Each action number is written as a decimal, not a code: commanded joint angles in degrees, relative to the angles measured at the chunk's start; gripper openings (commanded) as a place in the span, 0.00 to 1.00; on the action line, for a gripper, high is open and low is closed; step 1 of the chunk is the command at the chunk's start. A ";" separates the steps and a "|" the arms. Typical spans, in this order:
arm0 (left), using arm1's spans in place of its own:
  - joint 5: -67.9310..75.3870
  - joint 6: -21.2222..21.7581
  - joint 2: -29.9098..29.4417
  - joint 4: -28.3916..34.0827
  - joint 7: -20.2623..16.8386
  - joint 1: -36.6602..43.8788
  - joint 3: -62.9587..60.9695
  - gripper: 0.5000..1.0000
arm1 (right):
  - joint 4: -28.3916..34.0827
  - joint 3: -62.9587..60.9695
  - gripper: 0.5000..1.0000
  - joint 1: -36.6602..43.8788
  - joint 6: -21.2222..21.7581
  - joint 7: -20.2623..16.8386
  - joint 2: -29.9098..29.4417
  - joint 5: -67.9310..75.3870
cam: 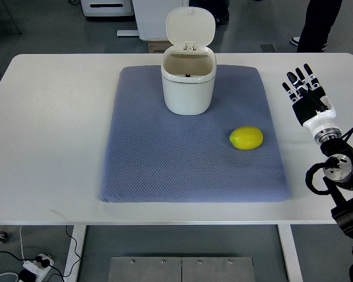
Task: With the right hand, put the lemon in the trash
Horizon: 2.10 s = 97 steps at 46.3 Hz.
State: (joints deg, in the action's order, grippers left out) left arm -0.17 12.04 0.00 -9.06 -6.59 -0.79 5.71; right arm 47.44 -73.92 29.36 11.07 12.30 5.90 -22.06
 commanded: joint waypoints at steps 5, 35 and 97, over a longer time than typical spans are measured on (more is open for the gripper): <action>0.00 0.00 0.00 -0.08 0.00 0.09 0.00 1.00 | 0.02 0.00 1.00 0.08 0.00 0.00 0.17 0.00; 0.00 0.00 0.00 0.00 0.00 -0.35 0.00 1.00 | -0.07 0.00 1.00 0.17 0.00 0.00 0.17 0.00; 0.00 0.00 0.00 -0.08 0.00 -0.26 0.00 1.00 | 0.02 0.09 1.00 1.23 0.09 0.00 0.69 0.00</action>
State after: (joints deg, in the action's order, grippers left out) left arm -0.18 12.04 0.00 -9.05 -6.59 -1.06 5.71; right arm 47.47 -73.83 30.46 11.17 12.31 6.51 -22.06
